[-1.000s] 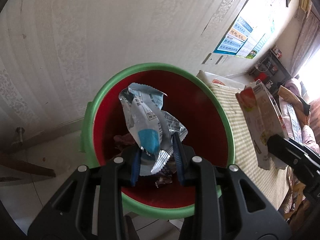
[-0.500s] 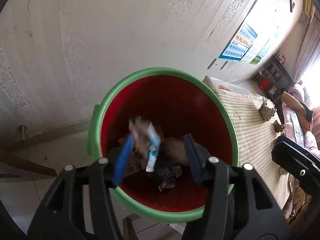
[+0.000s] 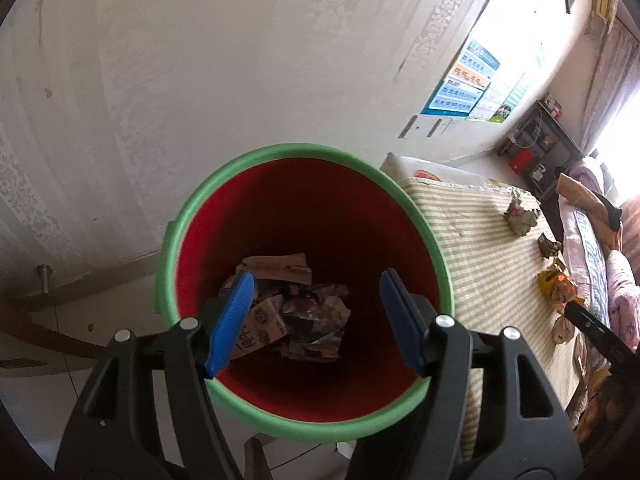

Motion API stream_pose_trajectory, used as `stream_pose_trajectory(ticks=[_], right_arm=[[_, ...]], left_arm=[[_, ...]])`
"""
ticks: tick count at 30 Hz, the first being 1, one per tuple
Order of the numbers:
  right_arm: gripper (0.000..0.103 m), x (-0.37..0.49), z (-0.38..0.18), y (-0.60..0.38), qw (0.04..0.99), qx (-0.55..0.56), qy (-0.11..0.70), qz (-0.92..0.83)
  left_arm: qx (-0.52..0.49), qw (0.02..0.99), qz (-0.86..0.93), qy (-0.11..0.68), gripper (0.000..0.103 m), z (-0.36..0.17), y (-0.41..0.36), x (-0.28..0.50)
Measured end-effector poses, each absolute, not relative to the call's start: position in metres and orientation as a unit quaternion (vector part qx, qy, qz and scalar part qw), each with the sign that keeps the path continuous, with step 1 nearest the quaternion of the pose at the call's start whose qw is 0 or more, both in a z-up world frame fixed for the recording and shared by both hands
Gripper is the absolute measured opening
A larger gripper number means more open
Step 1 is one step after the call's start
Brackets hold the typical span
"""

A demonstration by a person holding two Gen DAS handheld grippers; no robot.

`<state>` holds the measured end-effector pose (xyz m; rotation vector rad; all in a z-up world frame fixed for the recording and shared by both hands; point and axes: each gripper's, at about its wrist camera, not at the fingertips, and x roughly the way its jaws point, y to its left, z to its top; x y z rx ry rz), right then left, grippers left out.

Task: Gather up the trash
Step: 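Move the left tool to the orange snack bag while the right tool reaches the pink wrapper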

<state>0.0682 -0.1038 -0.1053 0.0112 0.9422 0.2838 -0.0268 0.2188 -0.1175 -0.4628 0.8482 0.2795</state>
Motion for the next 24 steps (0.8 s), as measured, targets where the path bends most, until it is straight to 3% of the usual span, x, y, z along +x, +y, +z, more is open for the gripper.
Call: stream_pose_trajectory(ticks=[8, 18, 22, 24], right_arm=[[0.069, 0.095, -0.127, -0.242, 0.880, 0.061, 0.470, -0.028], [0.067, 0.122, -0.159, -0.266, 0.858, 0.117, 0.500, -0.005], [0.039, 0.121, -0.157, -0.268, 0.862, 0.123, 0.491, 0.014], [0.034, 0.116, -0.155, -0.270, 0.866, 0.122, 0.484, 0.024]], left_arm=[[-0.202, 0.881, 0.095, 0.418, 0.064, -0.111, 0.177, -0.010], [-0.147, 0.889, 0.012, 0.434, 0.064, -0.096, 0.089, 0.012], [-0.122, 0.889, -0.013, 0.442, 0.064, -0.093, 0.059, 0.024], [-0.109, 0.889, -0.029, 0.445, 0.064, -0.092, 0.042, 0.033]])
